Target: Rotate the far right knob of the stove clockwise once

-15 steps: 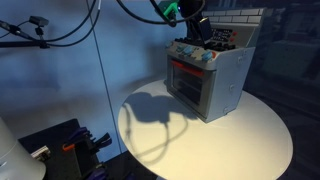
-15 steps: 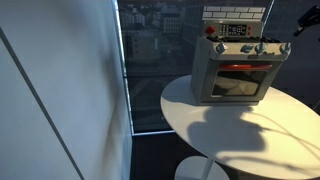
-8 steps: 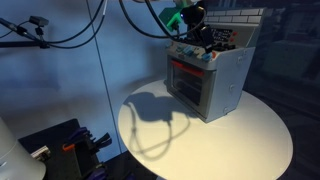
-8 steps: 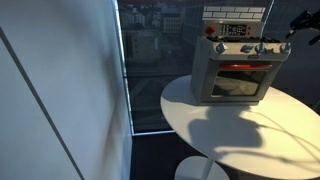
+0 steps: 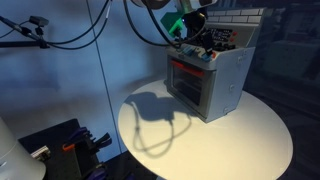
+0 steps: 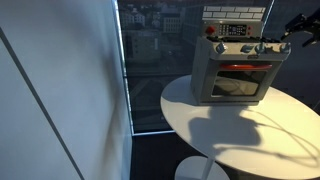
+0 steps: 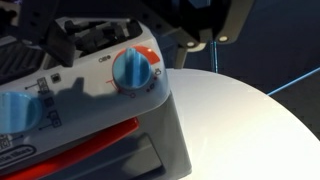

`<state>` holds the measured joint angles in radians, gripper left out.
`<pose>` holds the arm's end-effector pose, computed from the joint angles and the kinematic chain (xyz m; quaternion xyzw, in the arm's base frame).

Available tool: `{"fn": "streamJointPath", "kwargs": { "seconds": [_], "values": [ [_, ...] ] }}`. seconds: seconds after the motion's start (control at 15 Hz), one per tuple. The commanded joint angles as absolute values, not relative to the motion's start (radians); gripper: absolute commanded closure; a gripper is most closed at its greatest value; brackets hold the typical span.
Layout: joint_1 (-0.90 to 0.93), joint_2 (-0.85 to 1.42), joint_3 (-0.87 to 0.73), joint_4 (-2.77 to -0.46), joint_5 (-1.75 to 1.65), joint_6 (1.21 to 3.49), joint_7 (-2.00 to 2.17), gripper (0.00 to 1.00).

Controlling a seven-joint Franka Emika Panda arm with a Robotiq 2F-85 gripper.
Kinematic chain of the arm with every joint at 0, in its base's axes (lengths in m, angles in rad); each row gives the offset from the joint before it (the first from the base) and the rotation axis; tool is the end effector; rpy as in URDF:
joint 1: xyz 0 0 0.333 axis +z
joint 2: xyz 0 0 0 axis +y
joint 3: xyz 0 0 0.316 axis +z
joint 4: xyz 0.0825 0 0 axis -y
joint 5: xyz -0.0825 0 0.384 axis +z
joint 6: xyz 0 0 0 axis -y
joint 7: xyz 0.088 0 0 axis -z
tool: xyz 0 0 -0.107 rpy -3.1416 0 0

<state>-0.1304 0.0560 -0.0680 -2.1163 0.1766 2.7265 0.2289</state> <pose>0.5813 -0.1230 0.4496 -0.9221 0.2690 -0.2718 0.0586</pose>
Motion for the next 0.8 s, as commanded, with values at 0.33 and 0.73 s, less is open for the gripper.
{"fn": "streamJointPath", "kwargs": {
  "seconds": [0.33,0.73],
  "values": [
    [-0.113,0.11,-0.069,-2.066,0.229,2.767,0.166,0.0],
    [-0.114,0.121,-0.069,-2.053,0.236,2.766,0.156,0.23]
  ]
}}
